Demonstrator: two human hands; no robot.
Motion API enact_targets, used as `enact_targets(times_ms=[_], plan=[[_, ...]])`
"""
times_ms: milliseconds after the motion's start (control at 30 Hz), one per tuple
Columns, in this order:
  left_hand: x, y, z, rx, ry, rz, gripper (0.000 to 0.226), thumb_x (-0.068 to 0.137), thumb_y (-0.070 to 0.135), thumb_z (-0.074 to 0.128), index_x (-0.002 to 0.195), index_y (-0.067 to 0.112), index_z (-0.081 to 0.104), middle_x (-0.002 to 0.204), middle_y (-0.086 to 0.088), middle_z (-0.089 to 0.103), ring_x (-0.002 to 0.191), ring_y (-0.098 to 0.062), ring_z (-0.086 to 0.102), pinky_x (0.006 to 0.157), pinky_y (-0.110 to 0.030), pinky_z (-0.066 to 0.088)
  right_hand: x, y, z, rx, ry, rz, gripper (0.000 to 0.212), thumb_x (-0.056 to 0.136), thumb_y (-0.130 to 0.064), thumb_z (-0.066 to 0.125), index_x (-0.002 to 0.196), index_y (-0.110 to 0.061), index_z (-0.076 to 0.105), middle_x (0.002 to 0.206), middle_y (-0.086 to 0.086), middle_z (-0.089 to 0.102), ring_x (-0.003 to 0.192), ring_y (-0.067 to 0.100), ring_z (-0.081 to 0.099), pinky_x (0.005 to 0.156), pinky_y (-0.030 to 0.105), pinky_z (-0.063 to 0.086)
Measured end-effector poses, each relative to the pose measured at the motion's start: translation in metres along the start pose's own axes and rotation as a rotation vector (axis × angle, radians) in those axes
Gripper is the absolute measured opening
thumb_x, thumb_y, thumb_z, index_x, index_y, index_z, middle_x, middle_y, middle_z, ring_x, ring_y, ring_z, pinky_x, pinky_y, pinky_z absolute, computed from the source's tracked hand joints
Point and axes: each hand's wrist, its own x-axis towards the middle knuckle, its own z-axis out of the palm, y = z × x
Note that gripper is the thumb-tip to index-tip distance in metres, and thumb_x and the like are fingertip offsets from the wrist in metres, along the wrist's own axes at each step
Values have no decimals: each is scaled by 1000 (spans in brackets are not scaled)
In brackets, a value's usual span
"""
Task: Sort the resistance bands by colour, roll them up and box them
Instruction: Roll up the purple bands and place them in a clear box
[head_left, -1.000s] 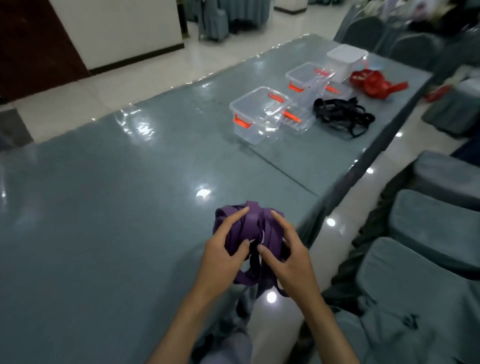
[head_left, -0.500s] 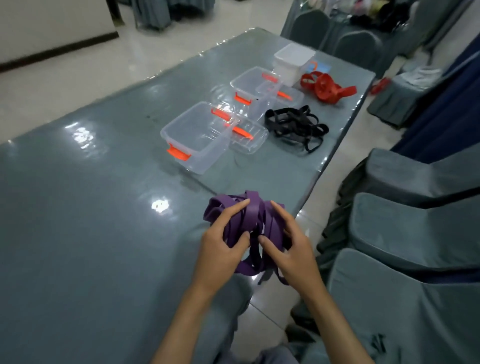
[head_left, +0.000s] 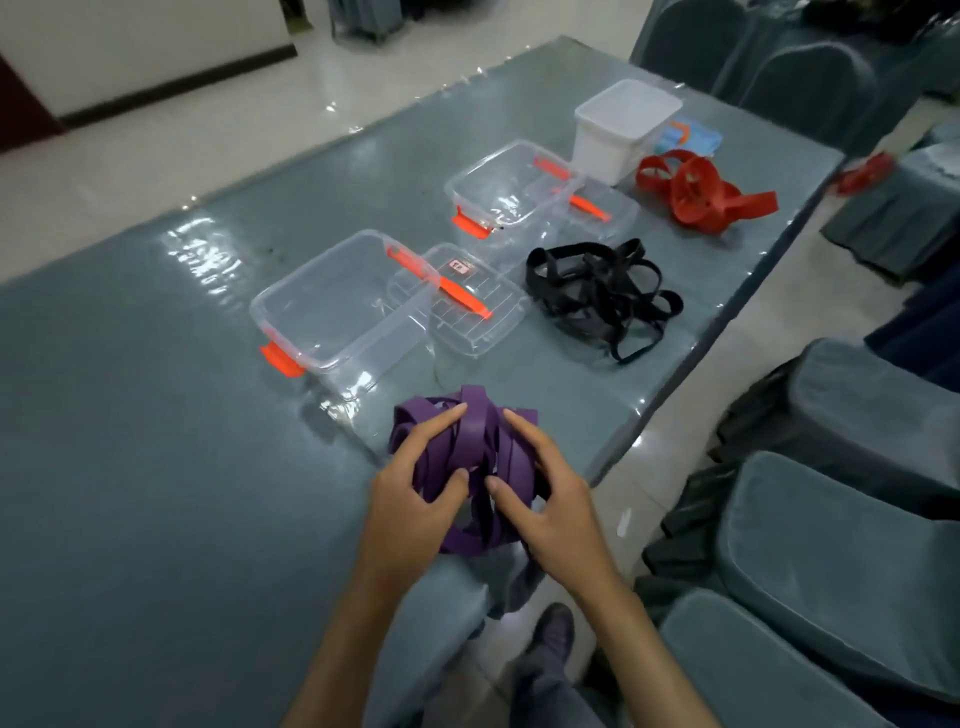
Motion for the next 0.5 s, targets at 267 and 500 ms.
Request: enact_targets(times_ms=[267,500], plan=[[37,17,58,27,181,-37,61,90,-6,72,140,27,61,130,15,69,117,-8,69,99,-21,54,88,26,-68,-140,-239,-119,61,95,-28,73,148,-42,47,141,-26,57,124,1,61,106,35,52],[52,-50,73,58,356,-180,60,92,3,74,139,37,58,138,9,65,123,-8,65,105,-30,53,136,78,-63,-302,-314,-138,45,95,-34,71,138,-38,56,135,-25,61,119,-1,61,103,34,51]])
